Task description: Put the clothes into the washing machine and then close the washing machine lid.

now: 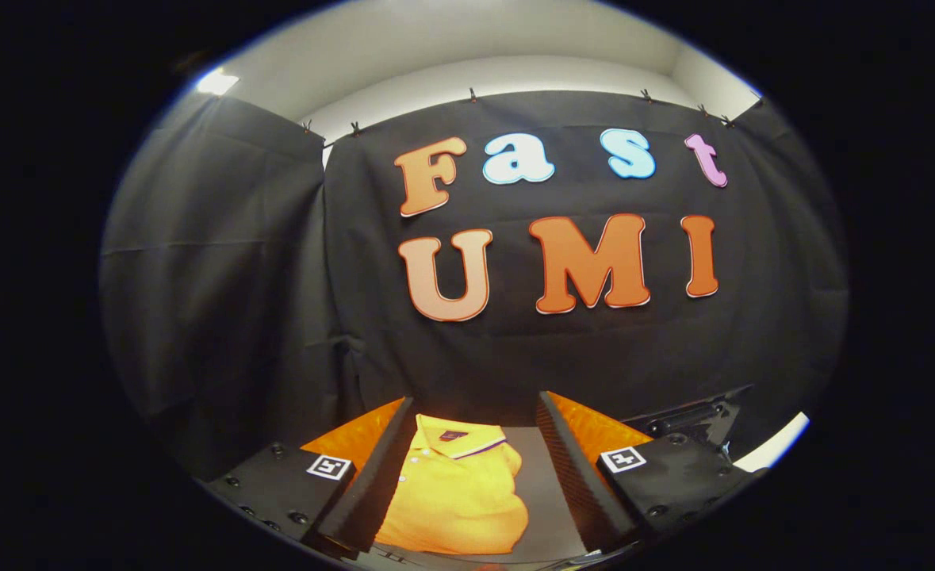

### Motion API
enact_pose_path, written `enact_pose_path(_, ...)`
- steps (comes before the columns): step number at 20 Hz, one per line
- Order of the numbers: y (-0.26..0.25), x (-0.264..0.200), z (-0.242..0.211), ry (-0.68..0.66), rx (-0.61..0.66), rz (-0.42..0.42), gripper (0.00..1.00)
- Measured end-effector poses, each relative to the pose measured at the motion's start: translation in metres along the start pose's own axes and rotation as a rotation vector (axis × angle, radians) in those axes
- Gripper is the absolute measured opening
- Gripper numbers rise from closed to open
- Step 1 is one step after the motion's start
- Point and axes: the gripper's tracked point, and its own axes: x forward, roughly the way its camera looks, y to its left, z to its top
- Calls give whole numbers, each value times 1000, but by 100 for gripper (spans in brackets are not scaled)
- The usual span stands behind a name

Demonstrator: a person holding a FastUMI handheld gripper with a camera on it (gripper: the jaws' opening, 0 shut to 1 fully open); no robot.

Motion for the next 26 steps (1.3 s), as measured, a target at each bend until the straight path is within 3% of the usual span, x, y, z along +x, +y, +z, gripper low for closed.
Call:
enact_pose_path(4, 39, 33, -43, 98, 49, 16, 98)
enact_pose_path(11, 78, 70, -100, 240, 27, 1, 98)
enact_pose_path(19, 79, 90, -158, 393, 27, -35, 98)
enact_pose_path(26, 76, 87, -176, 371, -153, -33, 95)
